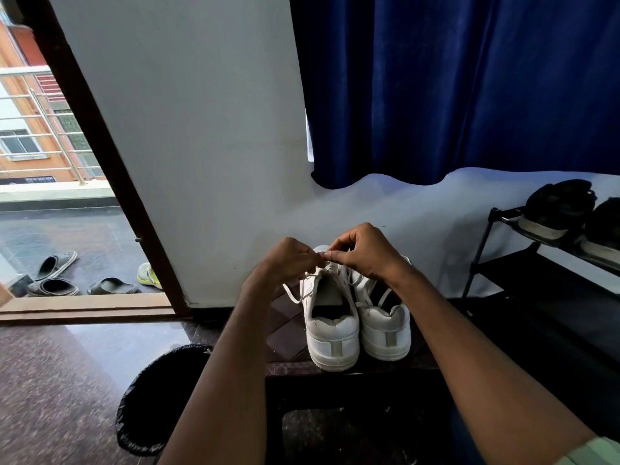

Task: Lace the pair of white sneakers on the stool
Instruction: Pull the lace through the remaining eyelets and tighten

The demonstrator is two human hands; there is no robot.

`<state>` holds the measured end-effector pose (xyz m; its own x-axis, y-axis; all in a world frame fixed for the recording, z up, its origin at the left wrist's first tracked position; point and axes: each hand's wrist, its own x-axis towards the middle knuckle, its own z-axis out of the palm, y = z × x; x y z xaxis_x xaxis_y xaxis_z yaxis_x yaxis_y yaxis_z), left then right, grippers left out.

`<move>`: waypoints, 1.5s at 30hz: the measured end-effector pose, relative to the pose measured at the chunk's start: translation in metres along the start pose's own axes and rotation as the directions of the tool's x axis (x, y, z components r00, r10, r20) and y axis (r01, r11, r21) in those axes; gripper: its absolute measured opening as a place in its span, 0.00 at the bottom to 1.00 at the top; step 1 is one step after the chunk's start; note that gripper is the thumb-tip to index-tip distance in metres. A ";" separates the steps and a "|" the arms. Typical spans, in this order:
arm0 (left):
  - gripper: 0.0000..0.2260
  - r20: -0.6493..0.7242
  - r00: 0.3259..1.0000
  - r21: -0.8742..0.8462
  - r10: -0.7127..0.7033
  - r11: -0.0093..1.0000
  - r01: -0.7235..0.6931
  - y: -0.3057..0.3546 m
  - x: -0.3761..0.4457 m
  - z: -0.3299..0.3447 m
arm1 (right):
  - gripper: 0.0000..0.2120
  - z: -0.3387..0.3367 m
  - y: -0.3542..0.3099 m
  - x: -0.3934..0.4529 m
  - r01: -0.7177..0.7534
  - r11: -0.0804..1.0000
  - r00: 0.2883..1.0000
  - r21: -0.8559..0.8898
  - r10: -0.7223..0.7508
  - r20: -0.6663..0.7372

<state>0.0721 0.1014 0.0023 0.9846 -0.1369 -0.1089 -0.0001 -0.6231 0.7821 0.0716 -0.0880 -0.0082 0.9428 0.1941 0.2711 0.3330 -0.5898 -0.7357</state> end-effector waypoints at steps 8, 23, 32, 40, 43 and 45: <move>0.15 0.128 0.980 -0.094 -0.154 0.981 0.167 0.004 -0.016 -0.007 | 0.05 0.000 0.006 0.001 -0.029 0.975 0.995 -0.219 0.050 0.088; 0.05 0.145 0.926 -0.167 -0.349 0.914 0.371 0.002 -0.016 -0.012 | 0.06 0.011 -0.006 -0.005 -0.004 0.976 0.995 -0.219 0.025 0.093; 0.08 0.174 0.927 -0.172 -0.331 0.917 0.360 0.002 -0.018 -0.015 | 0.03 0.020 -0.008 -0.006 0.030 0.984 0.994 -0.177 -0.010 0.112; 0.11 0.187 0.934 -0.156 -0.306 0.929 0.335 -0.001 -0.018 -0.018 | 0.07 0.027 -0.012 -0.008 0.069 0.990 0.992 -0.121 -0.056 0.111; 0.12 0.238 0.936 -0.031 -0.259 0.961 0.274 -0.006 -0.017 -0.019 | 0.06 0.028 -0.011 -0.008 0.059 0.994 0.993 -0.091 -0.049 0.109; 0.11 0.247 0.938 0.029 -0.245 0.969 0.245 -0.005 -0.018 -0.018 | 0.05 0.025 -0.010 -0.008 0.053 0.996 0.991 -0.068 -0.045 0.123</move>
<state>0.0578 0.1210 0.0115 0.8801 -0.1659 -0.4449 0.2361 -0.6600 0.7132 0.0615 -0.0640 -0.0190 0.9218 0.3156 0.2251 0.3810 -0.6303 -0.6764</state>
